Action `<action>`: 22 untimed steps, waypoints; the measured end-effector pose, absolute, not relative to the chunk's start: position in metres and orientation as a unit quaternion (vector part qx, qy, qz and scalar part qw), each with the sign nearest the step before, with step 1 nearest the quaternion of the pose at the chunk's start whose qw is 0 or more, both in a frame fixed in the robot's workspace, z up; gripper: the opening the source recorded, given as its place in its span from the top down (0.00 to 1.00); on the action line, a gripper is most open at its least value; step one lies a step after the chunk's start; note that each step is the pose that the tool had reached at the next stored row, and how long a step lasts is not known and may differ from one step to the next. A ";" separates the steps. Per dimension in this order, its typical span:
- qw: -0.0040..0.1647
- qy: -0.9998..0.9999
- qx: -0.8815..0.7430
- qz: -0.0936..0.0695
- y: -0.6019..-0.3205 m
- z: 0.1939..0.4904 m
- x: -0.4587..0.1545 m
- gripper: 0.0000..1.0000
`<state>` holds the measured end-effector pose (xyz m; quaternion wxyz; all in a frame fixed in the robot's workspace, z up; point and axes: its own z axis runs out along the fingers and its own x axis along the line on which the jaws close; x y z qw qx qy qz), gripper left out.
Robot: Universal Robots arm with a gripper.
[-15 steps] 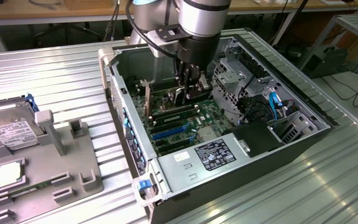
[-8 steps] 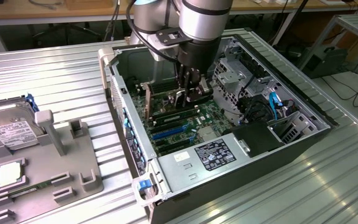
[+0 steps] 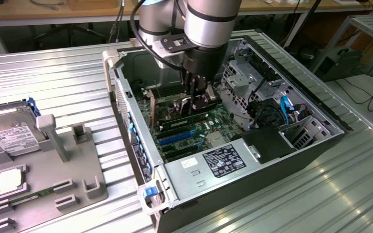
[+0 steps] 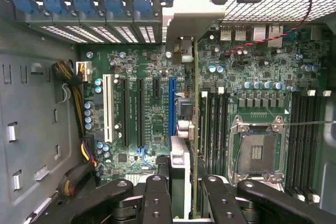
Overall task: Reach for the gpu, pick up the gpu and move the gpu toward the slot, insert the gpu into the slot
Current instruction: 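Insert the gpu into the slot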
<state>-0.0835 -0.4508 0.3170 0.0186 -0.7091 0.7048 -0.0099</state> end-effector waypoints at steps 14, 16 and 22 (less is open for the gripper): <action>0.018 0.704 -0.709 -0.009 -0.455 0.306 -0.086 0.72; 0.018 0.704 -0.710 -0.009 -0.455 0.304 -0.088 0.72; 0.017 0.704 -0.710 -0.008 -0.455 0.298 -0.089 0.72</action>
